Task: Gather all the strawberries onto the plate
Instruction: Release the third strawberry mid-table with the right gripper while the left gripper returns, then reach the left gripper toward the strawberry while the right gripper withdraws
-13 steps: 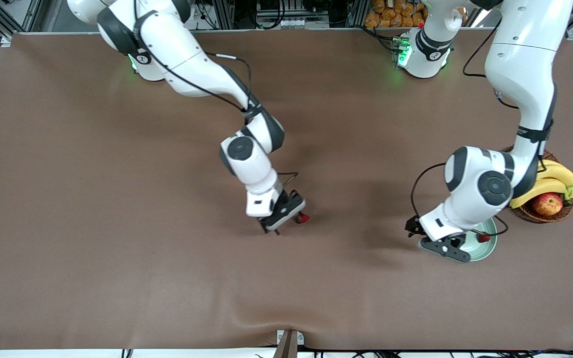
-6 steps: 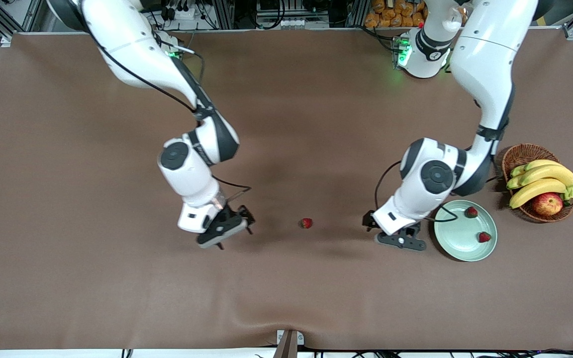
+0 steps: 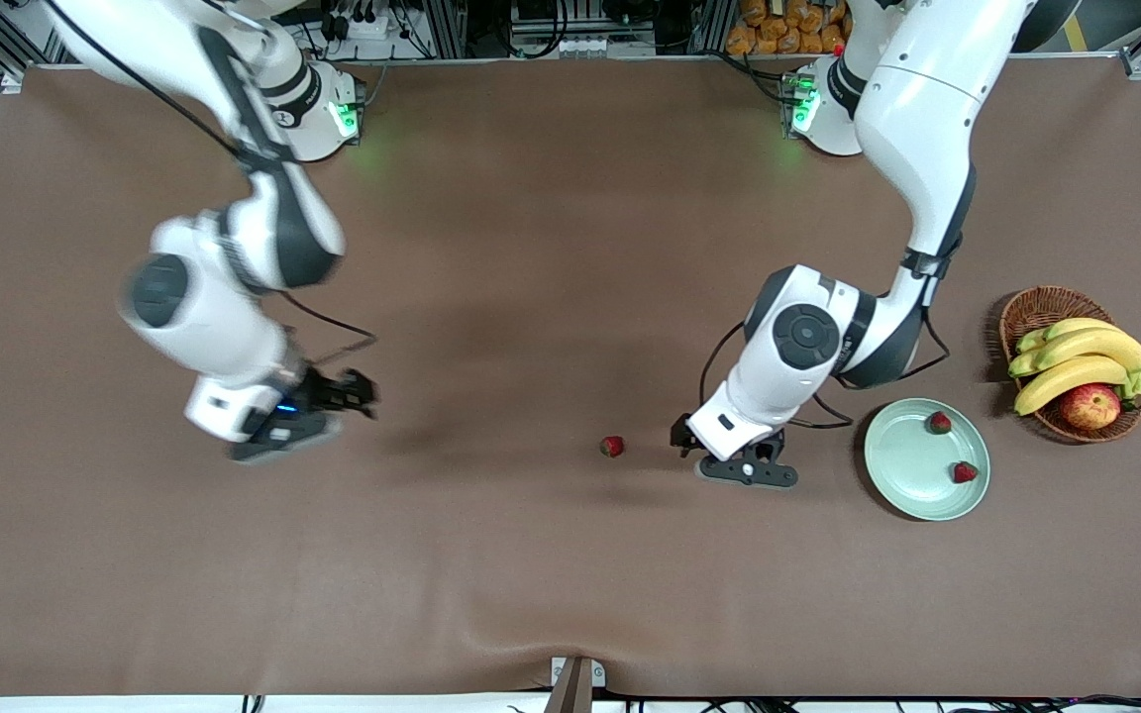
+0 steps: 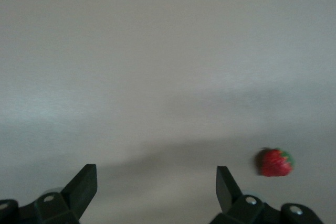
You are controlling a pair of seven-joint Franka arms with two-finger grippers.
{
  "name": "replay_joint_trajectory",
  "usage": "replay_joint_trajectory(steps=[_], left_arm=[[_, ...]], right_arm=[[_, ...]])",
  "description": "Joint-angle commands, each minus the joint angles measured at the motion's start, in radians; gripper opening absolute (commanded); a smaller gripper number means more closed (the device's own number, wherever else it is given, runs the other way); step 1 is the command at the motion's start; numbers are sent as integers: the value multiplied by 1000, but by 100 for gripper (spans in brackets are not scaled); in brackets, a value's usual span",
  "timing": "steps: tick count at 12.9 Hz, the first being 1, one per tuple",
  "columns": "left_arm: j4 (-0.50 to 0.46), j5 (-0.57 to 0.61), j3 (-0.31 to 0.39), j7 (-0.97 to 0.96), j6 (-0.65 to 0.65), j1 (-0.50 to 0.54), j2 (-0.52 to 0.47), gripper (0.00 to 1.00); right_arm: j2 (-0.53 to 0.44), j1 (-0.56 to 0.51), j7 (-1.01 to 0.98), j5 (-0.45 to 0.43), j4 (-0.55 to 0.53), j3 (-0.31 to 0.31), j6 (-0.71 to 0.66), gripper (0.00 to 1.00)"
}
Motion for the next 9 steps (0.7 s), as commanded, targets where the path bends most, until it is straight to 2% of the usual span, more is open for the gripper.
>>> replay_joint_trajectory(steps=[1, 4, 6, 9], left_arm=[[47, 14, 14, -80, -7, -61, 21, 100], [66, 15, 15, -100, -2, -141, 30, 100], [64, 29, 17, -100, 7, -173, 35, 100], [57, 138, 23, -128, 99, -190, 76, 100]], right_arm=[[-155, -113, -11, -7, -61, 27, -176, 100], [-256, -197, -6, -30, -49, 29, -355, 100], [-287, -219, 4, -82, 10, 26, -480, 100], [-320, -243, 78, -110, 86, 30, -623, 100]])
